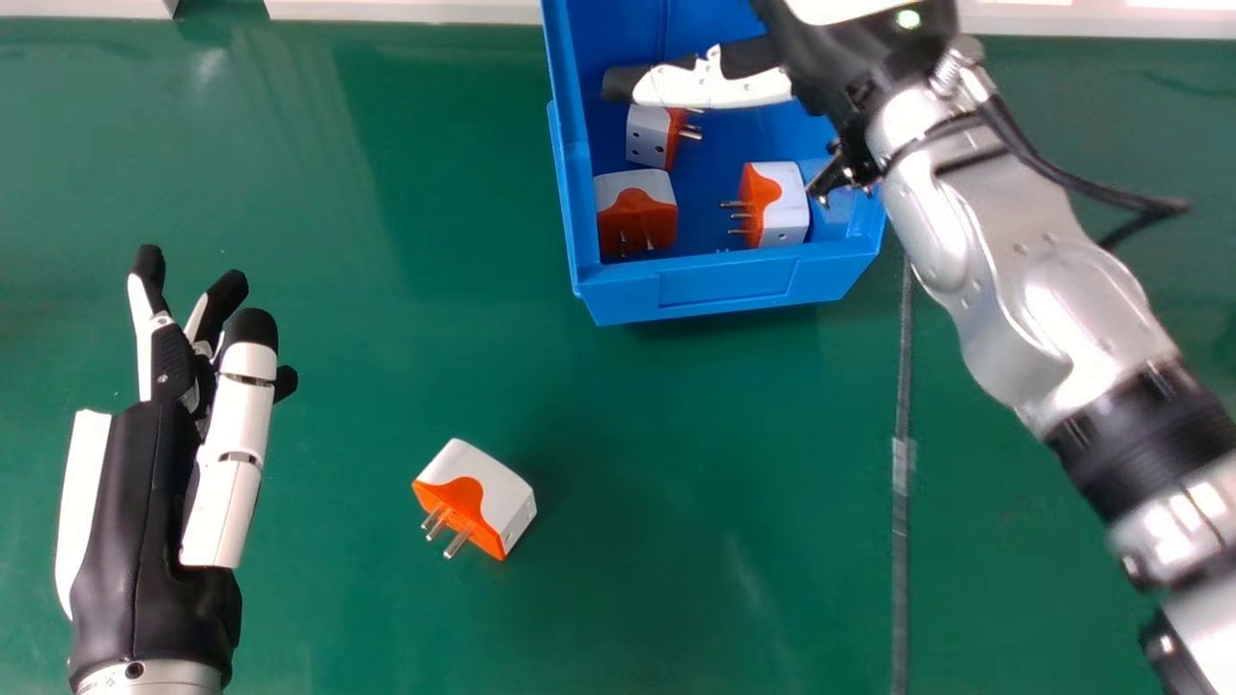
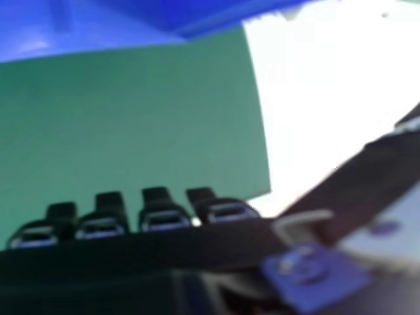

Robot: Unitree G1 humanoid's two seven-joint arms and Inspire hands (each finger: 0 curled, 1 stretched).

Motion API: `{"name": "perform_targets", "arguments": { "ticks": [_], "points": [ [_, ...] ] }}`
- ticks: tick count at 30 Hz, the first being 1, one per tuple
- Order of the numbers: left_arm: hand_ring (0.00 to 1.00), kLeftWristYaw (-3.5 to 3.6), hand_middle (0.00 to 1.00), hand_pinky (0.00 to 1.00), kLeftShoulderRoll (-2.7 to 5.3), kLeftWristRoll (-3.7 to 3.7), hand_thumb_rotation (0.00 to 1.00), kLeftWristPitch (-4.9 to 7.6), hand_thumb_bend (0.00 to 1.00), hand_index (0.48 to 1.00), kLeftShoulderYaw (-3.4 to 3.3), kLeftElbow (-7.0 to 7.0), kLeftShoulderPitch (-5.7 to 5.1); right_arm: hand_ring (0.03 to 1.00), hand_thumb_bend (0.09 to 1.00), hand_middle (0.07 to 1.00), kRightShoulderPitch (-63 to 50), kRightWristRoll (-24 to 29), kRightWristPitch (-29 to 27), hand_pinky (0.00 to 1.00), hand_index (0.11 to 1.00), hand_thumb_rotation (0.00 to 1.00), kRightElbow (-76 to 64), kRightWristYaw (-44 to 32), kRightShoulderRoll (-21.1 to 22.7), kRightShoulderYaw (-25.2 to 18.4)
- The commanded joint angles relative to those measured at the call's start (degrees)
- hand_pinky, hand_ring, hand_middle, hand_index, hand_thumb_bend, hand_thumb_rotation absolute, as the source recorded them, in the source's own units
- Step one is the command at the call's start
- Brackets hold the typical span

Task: Pick all objects and put in blue box

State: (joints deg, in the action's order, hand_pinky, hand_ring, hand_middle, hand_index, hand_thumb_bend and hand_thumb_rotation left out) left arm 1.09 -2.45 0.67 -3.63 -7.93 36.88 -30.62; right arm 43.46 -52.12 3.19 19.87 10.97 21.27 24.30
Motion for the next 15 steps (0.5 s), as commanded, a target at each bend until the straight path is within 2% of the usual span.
{"name": "perform_targets", "arguments": {
  "ticks": [1, 7, 15],
  "points": [
    [0.93, -0.18, 0.96, 0.83, 0.06, 0.47, 0.86, 1.30, 0.36, 0.967, 0.16, 0.88, -0.16, 1.000, 0.497, 1.000, -6.3, 0.8, 1.0, 1.00, 1.000, 0.85, -9.2, -0.3, 0.9, -2.3],
    [0.93, -0.11, 0.95, 0.83, 0.00, 0.51, 0.87, 1.38, 0.36, 0.967, 0.33, 1.04, -0.29, 1.000, 0.485, 1.000, -23.8, 1.3, -0.1, 1.00, 1.000, 0.85, -26.0, 0.0, 1.7, -4.6],
    [0.93, -0.10, 0.96, 0.84, -0.03, 0.47, 0.87, 1.30, 0.36, 0.967, 0.49, 0.90, 0.08, 1.000, 0.438, 1.000, -39.3, 1.0, -2.2, 1.00, 1.000, 0.83, -39.1, -2.6, 2.3, -6.4]
  ]
}}
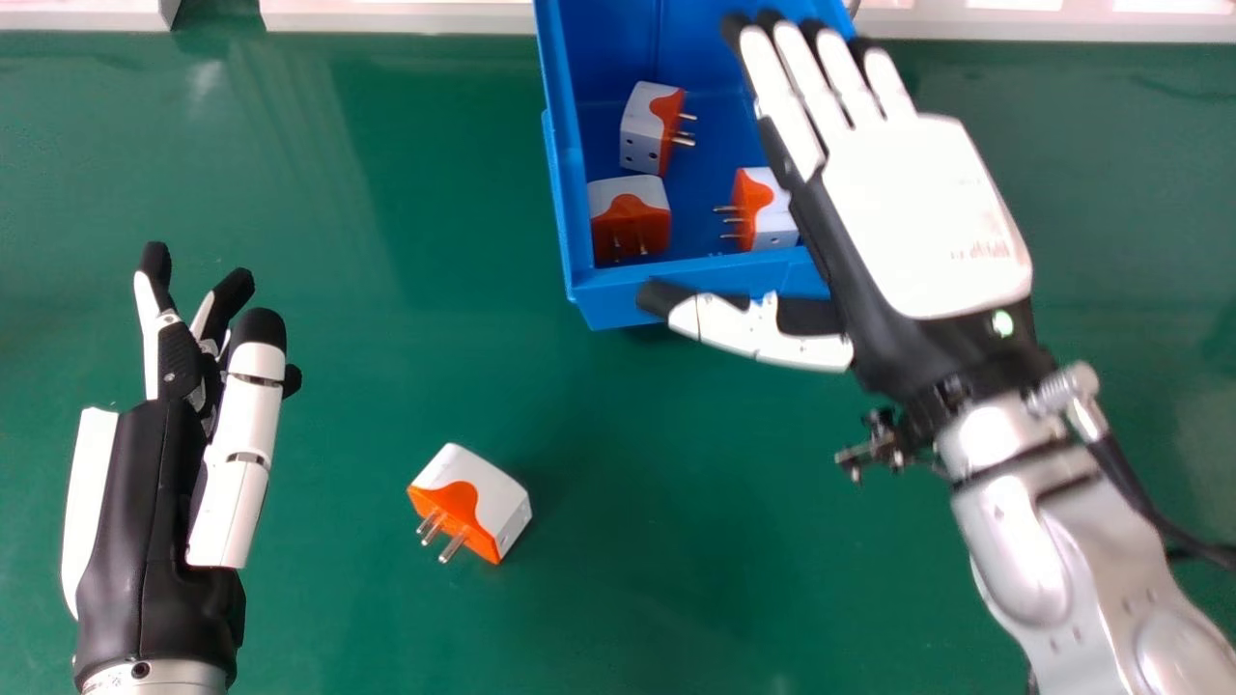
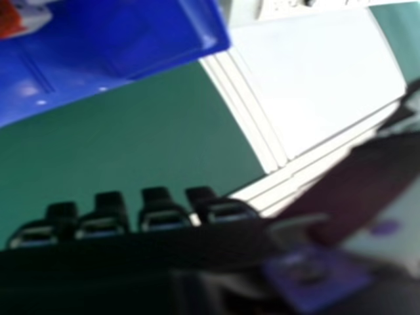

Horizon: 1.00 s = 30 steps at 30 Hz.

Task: Pick all objects and put in blue box

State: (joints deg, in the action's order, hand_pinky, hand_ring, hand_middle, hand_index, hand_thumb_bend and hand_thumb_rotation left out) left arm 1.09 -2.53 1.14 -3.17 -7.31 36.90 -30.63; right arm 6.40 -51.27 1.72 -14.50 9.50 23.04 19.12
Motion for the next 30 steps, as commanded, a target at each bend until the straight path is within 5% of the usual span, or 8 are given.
{"name": "perform_targets", "arguments": {
  "ticks": [1, 19, 30],
  "points": [
    [0.93, -0.08, 0.96, 0.84, 0.05, -0.05, 0.87, 0.94, 0.36, 0.967, -0.12, 0.72, 0.19, 1.000, 0.438, 1.000, -4.8, 0.0, -0.8, 1.00, 1.000, 0.83, -7.0, -2.2, 0.8, -1.1],
    [0.93, -0.50, 0.96, 0.85, 0.26, 0.59, 0.87, 0.70, 0.37, 0.968, 0.63, -0.64, 1.95, 1.000, 0.454, 1.000, -17.4, -1.4, -11.2, 1.00, 1.000, 0.83, -12.8, -14.0, 3.4, 3.7],
    [0.93, -2.21, 0.96, 0.85, 0.02, 4.22, 0.86, -0.01, 0.32, 0.972, 0.51, -1.71, 2.55, 1.000, 0.460, 1.000, -5.8, -3.4, -15.0, 1.00, 1.000, 0.83, 1.0, -15.7, -3.3, 11.9]
  ]
}}
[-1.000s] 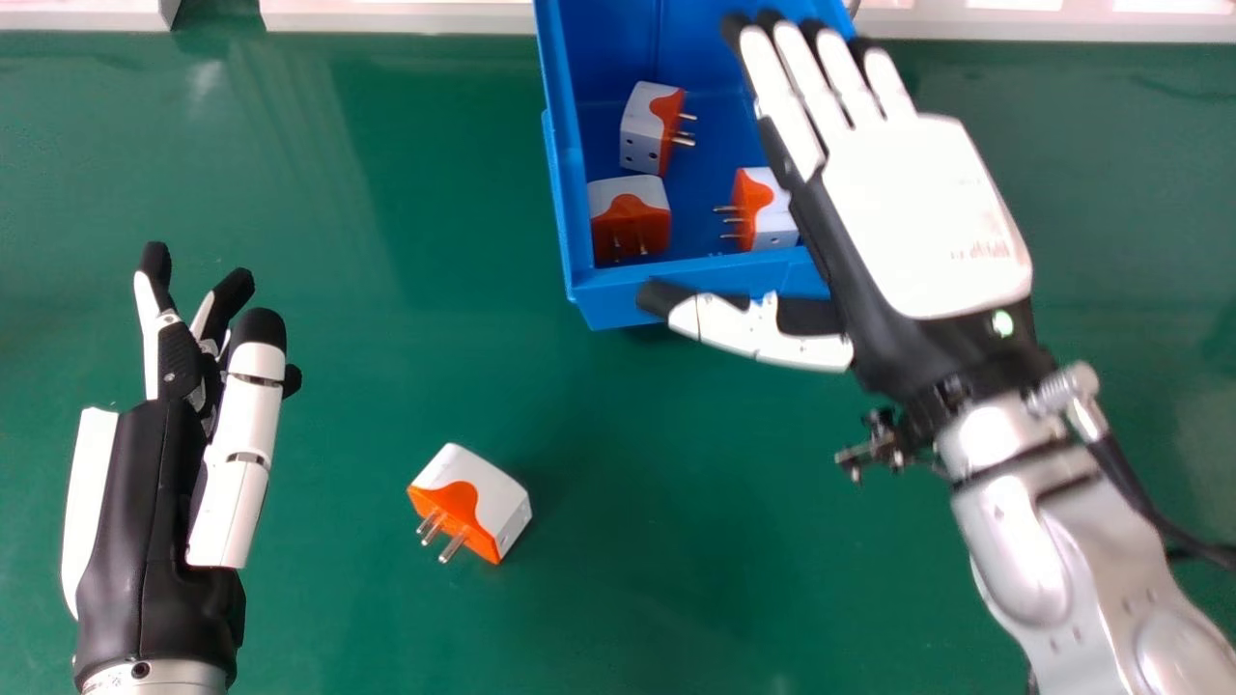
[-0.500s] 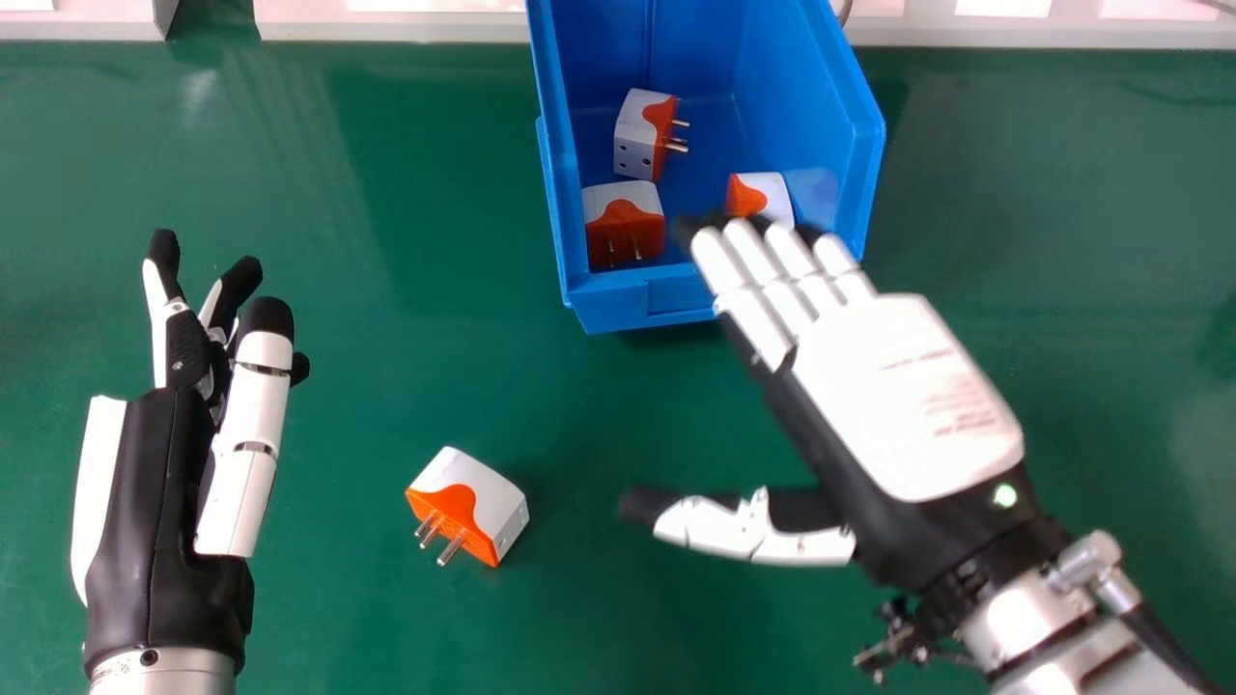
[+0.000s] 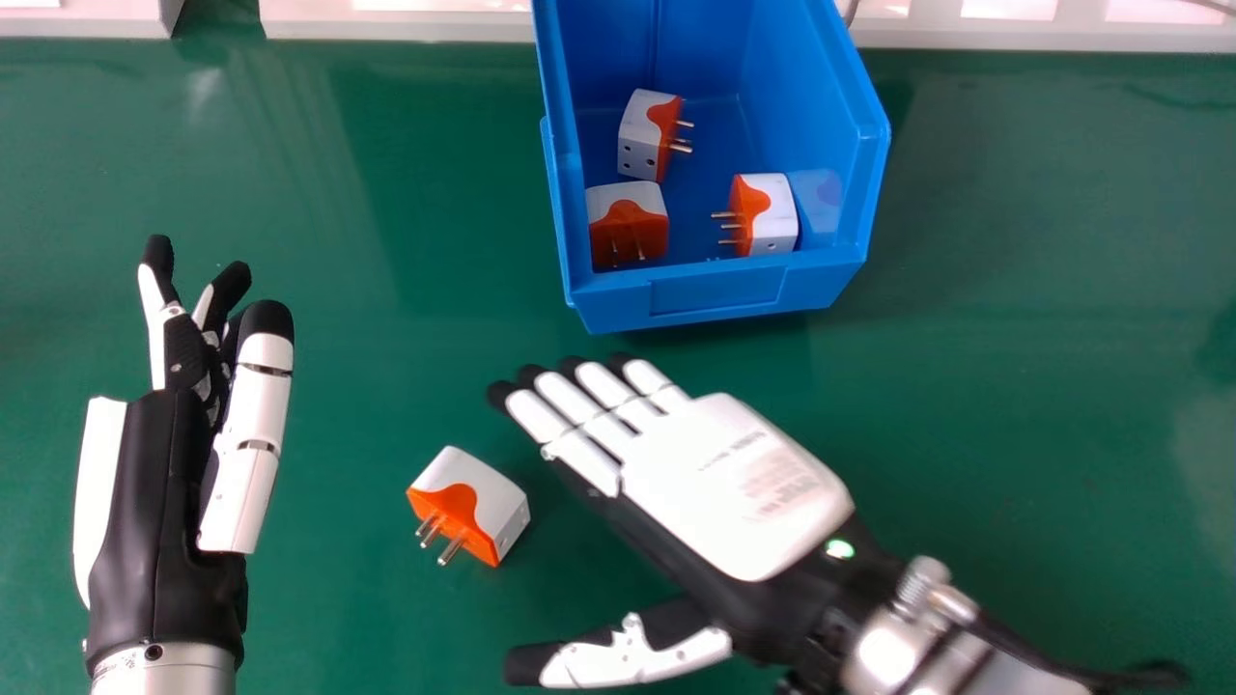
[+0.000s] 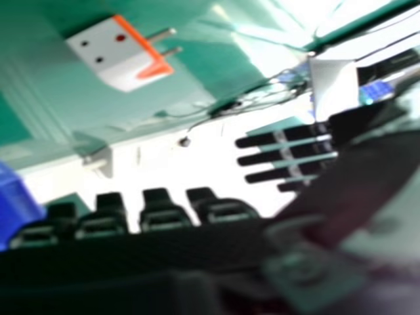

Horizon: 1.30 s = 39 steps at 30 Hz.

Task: Pick all objects and put in blue box

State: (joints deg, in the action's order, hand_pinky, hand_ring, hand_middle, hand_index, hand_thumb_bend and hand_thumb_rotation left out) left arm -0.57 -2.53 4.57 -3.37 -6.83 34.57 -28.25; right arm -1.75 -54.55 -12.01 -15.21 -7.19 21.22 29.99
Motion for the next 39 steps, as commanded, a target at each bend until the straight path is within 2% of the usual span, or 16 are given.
{"name": "perform_targets", "arguments": {
  "ticks": [1, 5, 13, 20, 32, 39],
  "points": [
    [0.93, -0.58, 0.96, 0.85, 0.07, 0.82, 0.86, 0.16, 0.32, 0.972, 0.01, 0.66, 0.16, 1.000, 0.462, 1.000, 3.6, -0.1, -1.5, 1.00, 1.000, 0.83, 3.5, 1.4, -2.2, 1.6],
    [0.93, -0.75, 0.96, 0.85, 0.25, 0.91, 0.87, 0.38, 0.32, 0.972, 0.07, 0.98, -0.19, 1.000, 0.466, 1.000, 7.7, -0.3, -2.1, 1.00, 1.000, 0.82, 9.5, 2.4, -4.4, 3.1],
    [0.93, -0.73, 0.96, 0.85, 0.32, 0.03, 0.88, 0.60, 0.31, 0.976, 0.25, 1.94, -1.24, 1.000, 0.459, 1.000, 16.0, -1.8, -1.6, 1.00, 1.000, 0.81, 23.8, 6.2, -9.0, 6.5],
    [0.94, -0.59, 0.96, 0.85, 0.21, 0.09, 0.90, 0.98, 0.32, 0.977, 0.43, 3.01, -2.39, 1.000, 0.444, 1.000, 19.9, -3.1, 1.3, 1.00, 1.000, 0.80, 30.5, 6.7, -11.6, 8.4],
    [0.94, -0.25, 0.96, 0.85, 0.01, -0.67, 0.90, 1.29, 0.30, 0.977, 0.03, 3.28, -2.94, 0.998, 0.427, 1.000, 22.5, -5.0, 5.5, 0.97, 0.986, 0.77, 36.6, 9.6, -14.2, 11.5],
    [0.93, -0.13, 0.96, 0.85, -0.09, -0.63, 0.90, 1.27, 0.30, 0.977, 0.15, 3.54, -3.00, 0.967, 0.436, 0.981, 24.5, -5.3, 6.1, 0.93, 0.942, 0.73, 40.9, 12.0, -14.9, 13.0]
  ]
}}
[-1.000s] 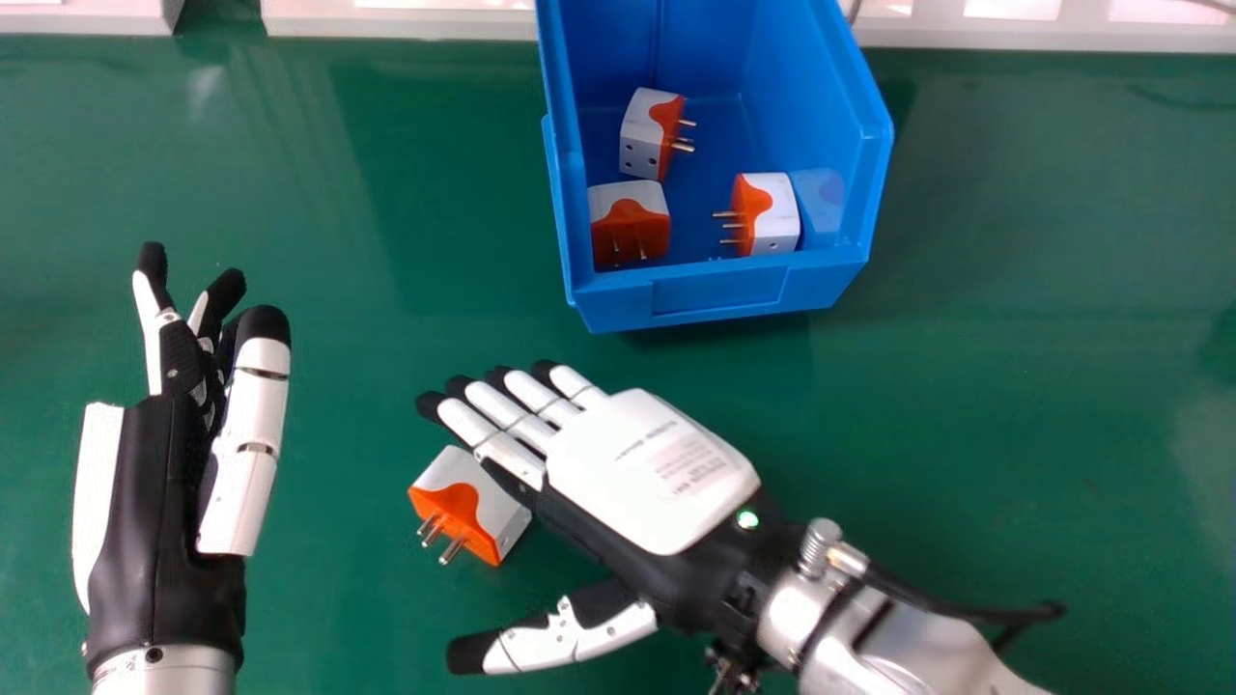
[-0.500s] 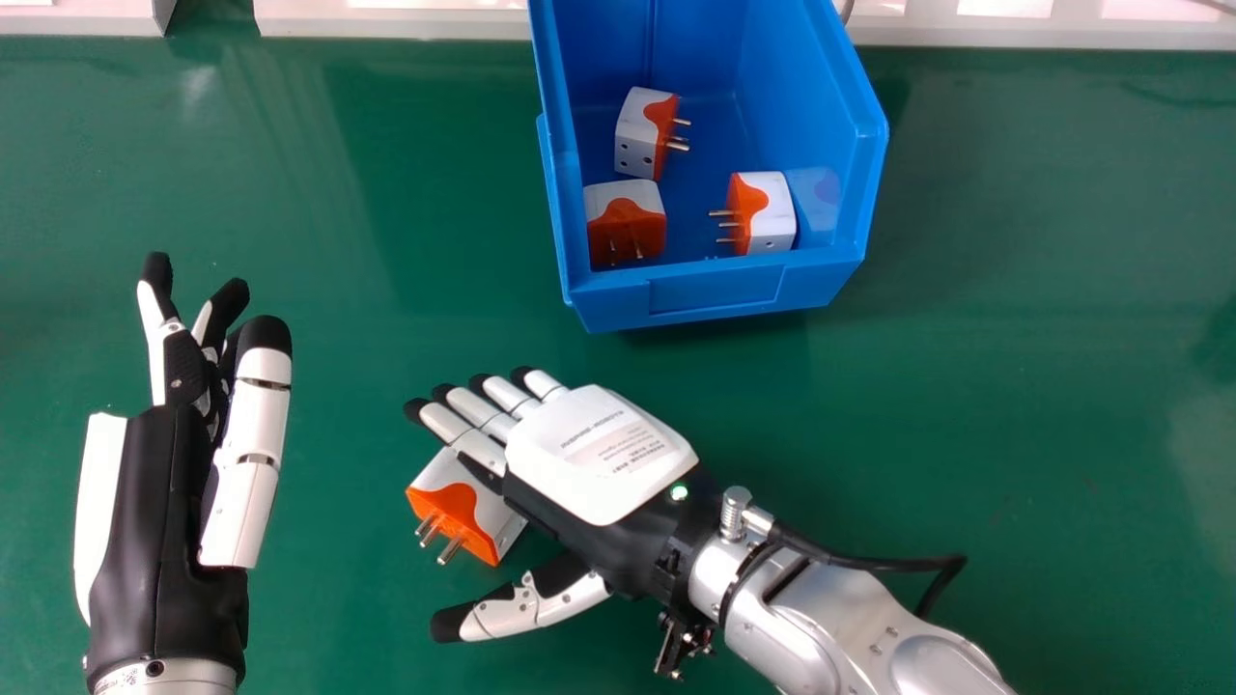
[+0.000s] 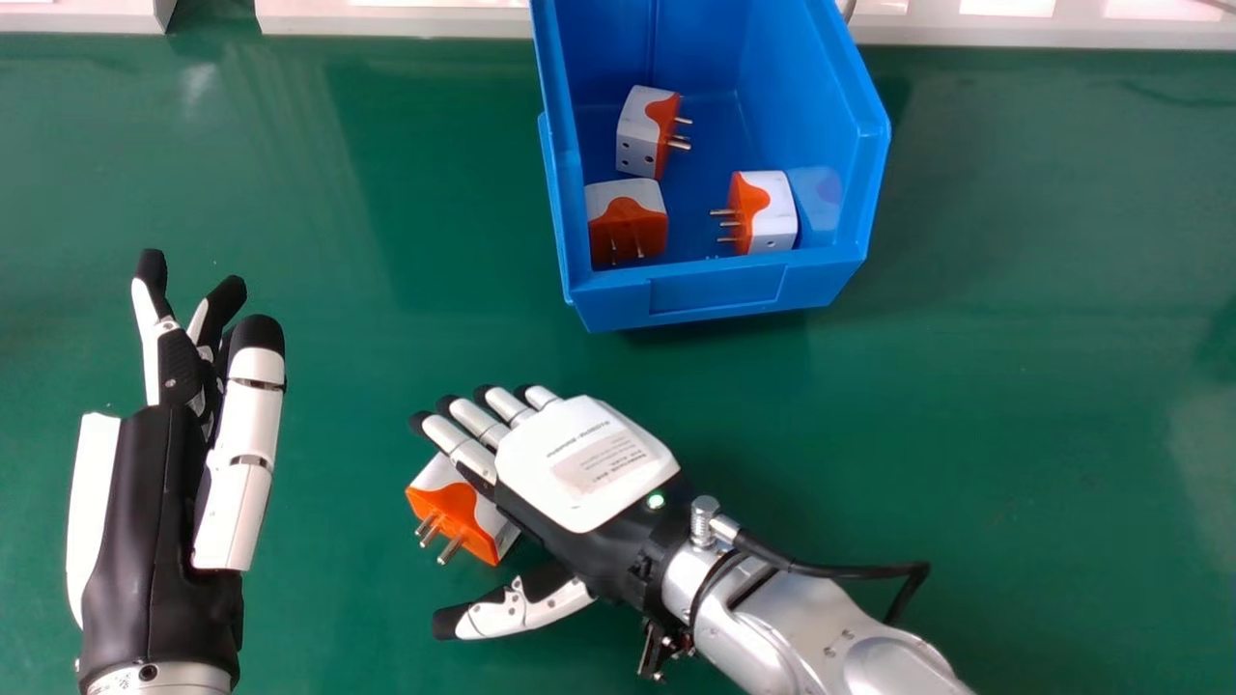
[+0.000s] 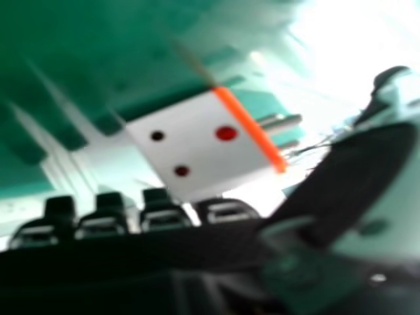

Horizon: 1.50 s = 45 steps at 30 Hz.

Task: Pick all objects and put in blue box

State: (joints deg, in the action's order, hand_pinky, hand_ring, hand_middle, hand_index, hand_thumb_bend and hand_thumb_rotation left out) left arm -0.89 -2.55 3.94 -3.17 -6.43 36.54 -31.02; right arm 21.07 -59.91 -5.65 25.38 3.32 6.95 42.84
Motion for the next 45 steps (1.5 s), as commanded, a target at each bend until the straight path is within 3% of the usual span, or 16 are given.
{"name": "perform_targets", "arguments": {
  "ticks": [1, 16, 23, 24, 25, 26, 27, 29, 32, 33, 36, 45],
  "points": [
    [0.93, 0.17, 0.96, 0.85, -0.06, 0.07, 0.90, 1.05, 0.30, 0.977, -0.21, 1.62, -0.23, 0.964, 0.438, 0.978, 2.0, 0.2, -0.4, 0.92, 0.937, 0.73, 1.0, 1.8, -0.7, 0.2],
    [0.93, 0.44, 0.96, 0.85, -0.01, 0.12, 0.90, 0.83, 0.31, 0.977, -0.26, 1.93, -0.21, 0.935, 0.438, 0.953, 5.1, 0.6, 0.9, 0.87, 0.906, 0.70, 7.3, 3.4, -2.7, 1.8],
    [0.93, 0.41, 0.96, 0.85, 0.07, -0.14, 0.90, 0.83, 0.30, 0.977, -0.43, 1.65, -0.05, 0.866, 0.435, 0.877, 7.1, 0.0, 1.3, 0.79, 0.834, 0.70, 9.2, 5.5, -3.0, 3.0],
    [0.93, 0.40, 0.96, 0.85, 0.09, -0.08, 0.90, 0.79, 0.30, 0.977, -0.35, 1.75, -0.09, 0.773, 0.433, 0.793, 7.3, 0.3, 1.0, 0.70, 0.770, 0.70, 9.7, 6.2, -3.1, 3.0],
    [0.93, 0.39, 0.96, 0.85, 0.10, -0.04, 0.90, 0.78, 0.30, 0.977, -0.30, 1.81, -0.11, 0.773, 0.433, 0.793, 7.4, 0.5, 0.8, 0.70, 0.770, 0.70, 10.1, 6.8, -3.2, 3.1],
    [0.93, 0.39, 0.96, 0.85, 0.10, -0.02, 0.90, 0.77, 0.30, 0.977, -0.27, 1.83, -0.11, 0.614, 0.424, 0.653, 7.6, 0.9, 0.5, 0.56, 0.680, 0.69, 10.6, 7.2, -3.3, 3.1],
    [0.93, 0.40, 0.96, 0.85, 0.11, -0.03, 0.90, 0.71, 0.30, 0.977, -0.24, 1.86, -0.09, 0.528, 0.419, 0.577, 7.7, 1.6, 0.3, 0.49, 0.633, 0.68, 11.1, 7.1, -3.6, 3.0],
    [0.93, 0.39, 0.96, 0.84, 0.13, 0.00, 0.90, 0.61, 0.31, 0.977, -0.21, 1.96, -0.09, 0.253, 0.475, 0.317, 7.7, 3.2, 0.1, 0.21, 0.537, 0.33, 11.6, 6.1, -4.1, 2.3],
    [0.93, 0.36, 0.96, 0.84, 0.13, 0.23, 0.90, 0.42, 0.31, 0.977, -0.08, 2.32, -0.28, 0.197, 0.486, 0.264, 6.8, 8.5, -1.9, 0.16, 0.521, 0.26, 11.2, 2.9, -4.5, -0.2],
    [0.93, 0.40, 0.96, 0.84, 0.10, 0.22, 0.90, 0.44, 0.31, 0.976, -0.11, 2.37, -0.35, 0.132, 0.493, 0.200, 6.6, 9.9, -2.2, 0.09, 0.506, 0.19, 10.9, 2.0, -4.5, -0.8],
    [0.93, 0.46, 0.96, 0.84, 0.04, 0.14, 0.90, 0.42, 0.31, 0.975, -0.17, 2.43, -0.44, 0.095, 0.496, 0.166, 6.4, 11.4, -2.2, 0.05, 0.497, 0.14, 10.4, 0.7, -4.4, -1.2],
    [0.93, 0.56, 0.95, 0.84, 0.00, 0.16, 0.90, 0.40, 0.32, 0.973, -0.20, 2.70, -0.68, 0.116, 0.496, 0.206, 5.7, 10.6, 0.0, 0.07, 0.493, 0.11, 7.9, 0.8, -3.9, -1.1]
  ]
}}
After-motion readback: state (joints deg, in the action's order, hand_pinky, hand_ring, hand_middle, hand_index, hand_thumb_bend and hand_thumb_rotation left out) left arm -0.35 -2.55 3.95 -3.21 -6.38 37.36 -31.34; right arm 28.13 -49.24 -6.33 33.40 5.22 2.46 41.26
